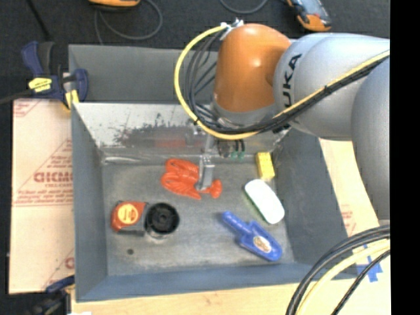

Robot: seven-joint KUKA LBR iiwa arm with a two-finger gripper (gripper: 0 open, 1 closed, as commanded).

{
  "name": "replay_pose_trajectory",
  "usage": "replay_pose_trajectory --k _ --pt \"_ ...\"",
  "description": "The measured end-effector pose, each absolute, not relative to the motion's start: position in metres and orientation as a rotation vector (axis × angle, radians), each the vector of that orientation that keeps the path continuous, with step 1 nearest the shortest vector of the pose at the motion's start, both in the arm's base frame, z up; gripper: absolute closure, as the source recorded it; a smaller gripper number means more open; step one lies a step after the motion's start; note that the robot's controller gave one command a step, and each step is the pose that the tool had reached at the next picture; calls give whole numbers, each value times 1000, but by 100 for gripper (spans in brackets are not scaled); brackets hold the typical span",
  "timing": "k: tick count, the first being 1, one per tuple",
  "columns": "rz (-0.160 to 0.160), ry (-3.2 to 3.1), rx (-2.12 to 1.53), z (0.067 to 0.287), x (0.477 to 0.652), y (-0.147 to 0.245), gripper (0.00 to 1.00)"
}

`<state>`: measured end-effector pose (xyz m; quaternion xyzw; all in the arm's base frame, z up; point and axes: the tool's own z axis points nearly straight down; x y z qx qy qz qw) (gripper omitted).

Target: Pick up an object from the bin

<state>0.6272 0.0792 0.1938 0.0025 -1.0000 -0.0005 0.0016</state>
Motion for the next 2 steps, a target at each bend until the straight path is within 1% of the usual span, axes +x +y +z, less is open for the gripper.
replay_pose_trajectory --k 1,2 --pt "-2 -3146 6 199 628 79 0" --pt "0 -3148 99 153 598 74 0"
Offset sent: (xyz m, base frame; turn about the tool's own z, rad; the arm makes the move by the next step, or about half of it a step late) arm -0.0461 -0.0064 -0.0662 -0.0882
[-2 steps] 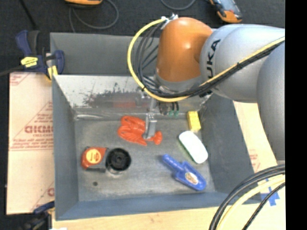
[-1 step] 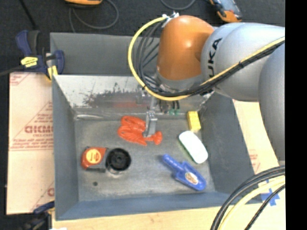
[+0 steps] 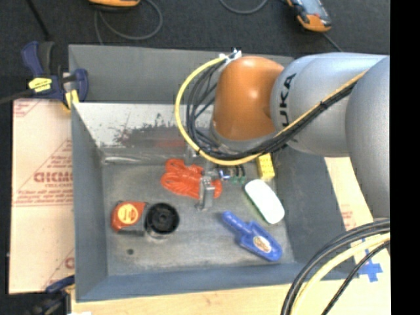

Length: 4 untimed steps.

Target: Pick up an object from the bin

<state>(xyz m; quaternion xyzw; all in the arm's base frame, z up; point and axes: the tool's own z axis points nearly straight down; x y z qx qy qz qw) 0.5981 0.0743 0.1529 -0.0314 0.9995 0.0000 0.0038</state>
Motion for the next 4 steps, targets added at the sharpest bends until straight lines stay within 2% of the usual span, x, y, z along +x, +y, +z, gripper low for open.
replay_pose_trajectory --k 1,2,3,4 --pt "0 3140 -39 122 589 96 0" --pt "1 3130 -141 81 608 110 0" --pt "3 3137 -76 62 610 113 0" --pt "1 3130 -288 73 532 101 100"
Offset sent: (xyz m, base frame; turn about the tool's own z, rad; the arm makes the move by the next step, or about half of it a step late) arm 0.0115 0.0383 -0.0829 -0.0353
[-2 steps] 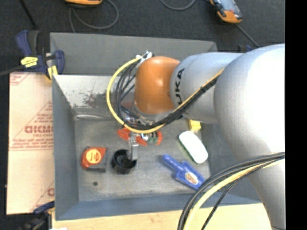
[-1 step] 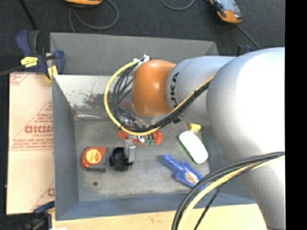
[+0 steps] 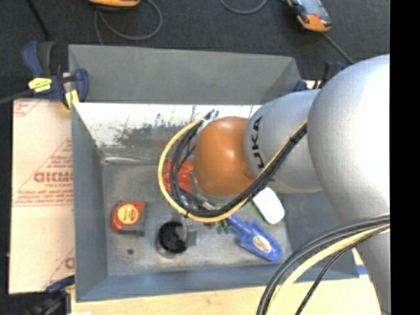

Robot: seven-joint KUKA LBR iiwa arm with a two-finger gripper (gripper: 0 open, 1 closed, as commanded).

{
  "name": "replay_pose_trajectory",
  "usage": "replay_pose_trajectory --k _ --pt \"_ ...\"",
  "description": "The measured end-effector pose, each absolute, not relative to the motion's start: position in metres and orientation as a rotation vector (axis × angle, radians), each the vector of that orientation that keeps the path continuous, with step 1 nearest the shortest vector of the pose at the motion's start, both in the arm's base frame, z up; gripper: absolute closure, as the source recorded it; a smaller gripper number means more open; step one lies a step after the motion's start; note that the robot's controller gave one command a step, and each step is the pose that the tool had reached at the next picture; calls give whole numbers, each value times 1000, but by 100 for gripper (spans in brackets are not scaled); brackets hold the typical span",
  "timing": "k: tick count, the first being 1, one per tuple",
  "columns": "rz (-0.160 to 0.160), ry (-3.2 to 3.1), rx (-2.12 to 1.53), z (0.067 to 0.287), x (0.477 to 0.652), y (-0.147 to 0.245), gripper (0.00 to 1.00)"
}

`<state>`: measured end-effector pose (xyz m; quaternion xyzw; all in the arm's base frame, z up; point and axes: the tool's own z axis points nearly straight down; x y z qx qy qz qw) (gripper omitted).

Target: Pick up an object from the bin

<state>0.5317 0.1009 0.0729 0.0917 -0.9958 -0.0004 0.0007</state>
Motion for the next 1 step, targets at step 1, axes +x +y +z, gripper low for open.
replay_pose_trajectory --k 1 --pt "-2 -3127 287 73 532 101 100"
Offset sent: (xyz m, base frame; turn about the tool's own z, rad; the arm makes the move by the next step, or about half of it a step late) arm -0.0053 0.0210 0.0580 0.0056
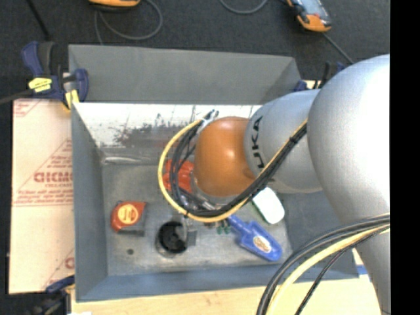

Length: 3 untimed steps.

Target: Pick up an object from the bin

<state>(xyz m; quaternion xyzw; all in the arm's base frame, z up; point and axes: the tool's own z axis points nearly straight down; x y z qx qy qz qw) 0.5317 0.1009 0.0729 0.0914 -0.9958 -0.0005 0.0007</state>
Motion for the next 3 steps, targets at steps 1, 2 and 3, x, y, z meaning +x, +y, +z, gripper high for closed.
replay_pose_trajectory --k 1,2,3 --pt "0 -3127 282 113 527 115 100" --pt "1 -3126 292 173 532 113 100" --pt "1 -3127 304 241 538 109 100"
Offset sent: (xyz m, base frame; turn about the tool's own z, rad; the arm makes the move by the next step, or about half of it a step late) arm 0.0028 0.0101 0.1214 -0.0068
